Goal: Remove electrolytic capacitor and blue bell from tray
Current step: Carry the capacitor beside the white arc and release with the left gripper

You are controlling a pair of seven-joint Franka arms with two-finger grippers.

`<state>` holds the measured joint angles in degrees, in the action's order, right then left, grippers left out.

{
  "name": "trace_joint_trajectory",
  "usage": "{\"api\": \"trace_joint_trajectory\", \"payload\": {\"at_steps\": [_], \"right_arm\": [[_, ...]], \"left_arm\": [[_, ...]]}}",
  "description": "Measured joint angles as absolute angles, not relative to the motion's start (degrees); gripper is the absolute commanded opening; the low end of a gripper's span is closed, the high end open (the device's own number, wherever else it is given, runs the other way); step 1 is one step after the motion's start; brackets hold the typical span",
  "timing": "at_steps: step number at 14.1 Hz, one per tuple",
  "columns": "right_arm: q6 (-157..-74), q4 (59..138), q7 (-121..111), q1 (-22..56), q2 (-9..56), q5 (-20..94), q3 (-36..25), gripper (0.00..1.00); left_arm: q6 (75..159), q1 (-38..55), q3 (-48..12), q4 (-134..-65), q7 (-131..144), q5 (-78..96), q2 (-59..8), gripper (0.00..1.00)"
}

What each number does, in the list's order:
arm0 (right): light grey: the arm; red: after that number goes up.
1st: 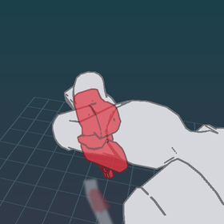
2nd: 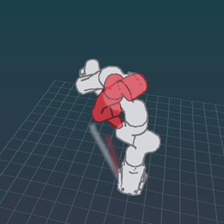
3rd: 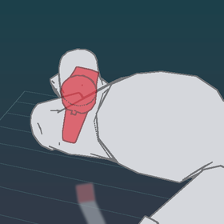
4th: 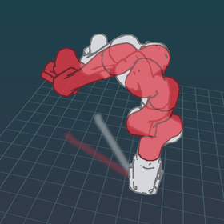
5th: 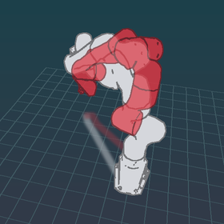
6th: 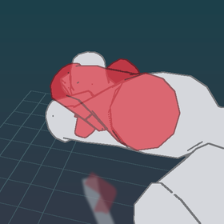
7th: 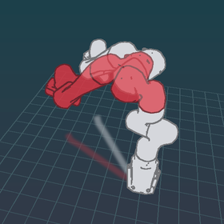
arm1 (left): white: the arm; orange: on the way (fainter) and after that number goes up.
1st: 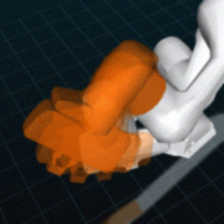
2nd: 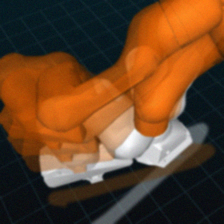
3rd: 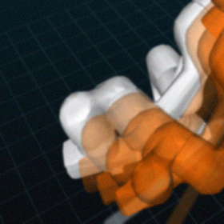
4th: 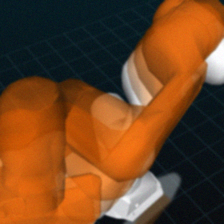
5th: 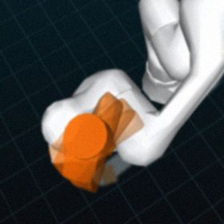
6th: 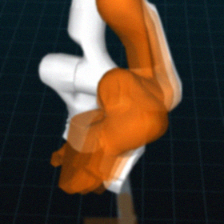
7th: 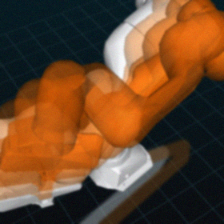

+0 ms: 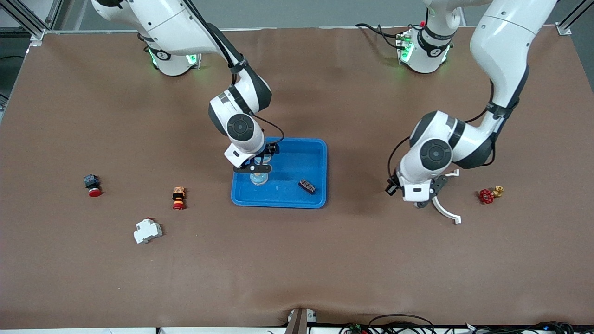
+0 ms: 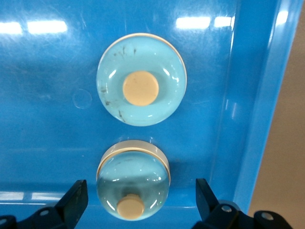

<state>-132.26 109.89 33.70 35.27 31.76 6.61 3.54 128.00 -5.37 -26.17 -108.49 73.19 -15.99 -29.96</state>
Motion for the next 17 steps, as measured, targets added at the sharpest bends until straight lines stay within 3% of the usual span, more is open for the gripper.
{"api": "trace_joint_trajectory", "payload": {"at_steps": [5, 7, 8, 9, 11, 13, 14, 17], "right_arm": [[-132.3, 109.9, 33.7, 35.7, 32.2, 6.6, 3.5, 1.0], [-132.3, 109.9, 33.6, 35.7, 32.2, 6.6, 3.5, 0.95], [-132.3, 109.9, 33.6, 35.7, 32.2, 6.6, 3.5, 0.81], [-132.3, 109.9, 33.6, 35.7, 32.2, 6.6, 3.5, 0.68], [-132.3, 109.9, 33.6, 35.8, 32.2, 6.6, 3.5, 0.39], [-132.3, 109.6, 33.6, 35.9, 32.1, 6.6, 3.6, 0.19], [-132.3, 109.4, 33.6, 35.9, 32.1, 6.6, 3.6, 0.14], [-132.3, 109.4, 33.6, 35.9, 32.1, 6.6, 3.6, 0.14]], "left_arm": [[128.4, -8.9, -26.2, -110.0, 69.9, -17.1, -30.4, 0.0], [128.5, -9.7, -26.1, -110.2, 69.8, -18.1, -31.0, 0.53], [128.6, -10.0, -26.1, -110.2, 69.8, -18.3, -31.3, 0.87], [128.8, -10.1, -26.1, -110.2, 69.8, -18.4, -31.4, 1.0], [129.0, -10.2, -26.5, -110.0, 69.8, -18.4, -31.4, 1.0], [129.0, -10.2, -28.1, -109.5, 70.0, -18.4, -31.1, 1.0], [129.0, -10.2, -29.4, -109.3, 70.4, -18.4, -30.8, 1.0], [129.0, -9.0, -34.3, -107.1, 77.3, -18.2, -30.1, 1.0]]}}
